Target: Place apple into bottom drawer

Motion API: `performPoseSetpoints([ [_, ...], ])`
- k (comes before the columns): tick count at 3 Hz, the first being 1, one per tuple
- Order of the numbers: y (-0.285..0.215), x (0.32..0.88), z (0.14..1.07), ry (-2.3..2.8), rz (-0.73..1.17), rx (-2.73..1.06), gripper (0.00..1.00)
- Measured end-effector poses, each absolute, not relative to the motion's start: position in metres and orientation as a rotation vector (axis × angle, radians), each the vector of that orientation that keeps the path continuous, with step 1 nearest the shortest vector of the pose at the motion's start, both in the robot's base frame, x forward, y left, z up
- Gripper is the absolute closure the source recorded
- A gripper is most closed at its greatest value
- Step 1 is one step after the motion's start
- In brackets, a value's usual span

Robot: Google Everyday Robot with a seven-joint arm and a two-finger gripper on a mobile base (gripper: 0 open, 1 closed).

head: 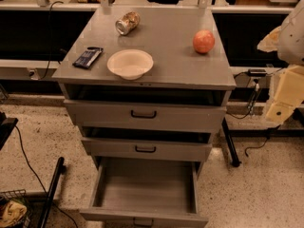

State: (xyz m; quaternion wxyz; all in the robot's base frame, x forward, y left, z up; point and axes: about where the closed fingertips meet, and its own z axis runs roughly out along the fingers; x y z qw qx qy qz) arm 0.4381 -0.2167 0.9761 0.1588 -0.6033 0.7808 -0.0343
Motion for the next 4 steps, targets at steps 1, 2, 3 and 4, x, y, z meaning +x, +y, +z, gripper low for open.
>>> performPoseSetpoints([
  [1,-0.217,0.438,0.976,2.232,-0.098,-1.725,0.00],
  [2,-0.219,0.484,0.977,2.223,-0.098,-1.713,0.00],
  [3,-0.227,0.561,0.978,2.145,-0.086,-1.664,0.00],
  [4,-0.235,0.629,0.978,2.078,-0.038,-1.516,0.00],
])
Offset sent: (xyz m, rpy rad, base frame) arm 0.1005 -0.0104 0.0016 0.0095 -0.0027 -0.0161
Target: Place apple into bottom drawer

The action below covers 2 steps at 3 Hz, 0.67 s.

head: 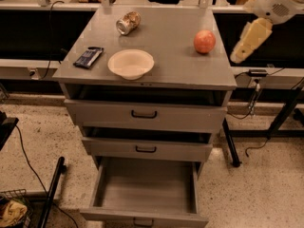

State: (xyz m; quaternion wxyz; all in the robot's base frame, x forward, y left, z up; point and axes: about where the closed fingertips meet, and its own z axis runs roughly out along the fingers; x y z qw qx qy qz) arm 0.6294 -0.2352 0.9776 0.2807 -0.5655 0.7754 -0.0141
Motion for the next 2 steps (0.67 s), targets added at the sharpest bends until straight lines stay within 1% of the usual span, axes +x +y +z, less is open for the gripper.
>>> performPoseSetpoints([
  [1,-0.244,0.683,0.977,2.002,0.034,-1.322,0.00],
  [2,-0.240,0.728,0.970,1.930,0.084,-1.194,0.00],
])
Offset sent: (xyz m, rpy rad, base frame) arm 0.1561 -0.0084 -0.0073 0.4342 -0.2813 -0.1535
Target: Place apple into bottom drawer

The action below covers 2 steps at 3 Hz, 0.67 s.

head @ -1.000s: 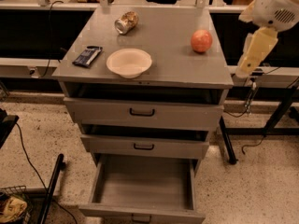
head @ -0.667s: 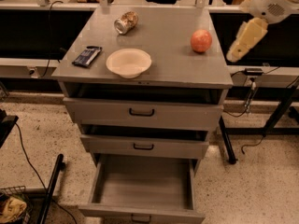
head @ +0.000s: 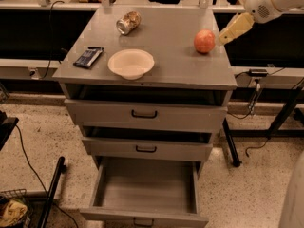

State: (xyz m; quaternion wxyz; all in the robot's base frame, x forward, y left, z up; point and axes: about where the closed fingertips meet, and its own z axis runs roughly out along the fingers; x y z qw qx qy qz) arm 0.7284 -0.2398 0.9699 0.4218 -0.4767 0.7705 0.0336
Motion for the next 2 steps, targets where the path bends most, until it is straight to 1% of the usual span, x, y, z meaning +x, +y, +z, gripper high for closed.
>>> performPoseSetpoints([
  [2,-0.234,0.793,0.933,1.943,0.077,-0.989,0.00],
])
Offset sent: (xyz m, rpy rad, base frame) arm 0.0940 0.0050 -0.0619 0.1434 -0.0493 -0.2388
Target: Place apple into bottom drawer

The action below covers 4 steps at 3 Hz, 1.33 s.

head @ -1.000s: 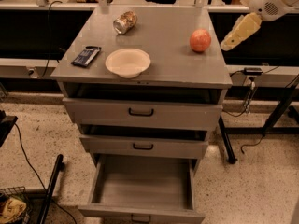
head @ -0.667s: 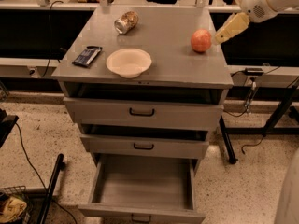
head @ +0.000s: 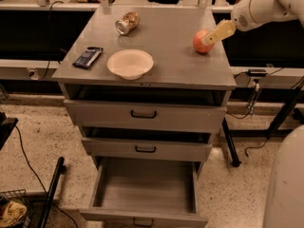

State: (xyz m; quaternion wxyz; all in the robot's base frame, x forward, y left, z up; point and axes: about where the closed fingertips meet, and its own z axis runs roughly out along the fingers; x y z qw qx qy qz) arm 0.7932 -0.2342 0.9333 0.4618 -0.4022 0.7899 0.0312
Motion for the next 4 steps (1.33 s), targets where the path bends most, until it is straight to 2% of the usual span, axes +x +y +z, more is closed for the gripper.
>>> performPoseSetpoints([
  [3,-0.203,0.828,0.869,2.053,0.166,-0.921,0.00],
  [4,-0.196,0.830,0.858,2.063,0.209,-0.922,0.18],
])
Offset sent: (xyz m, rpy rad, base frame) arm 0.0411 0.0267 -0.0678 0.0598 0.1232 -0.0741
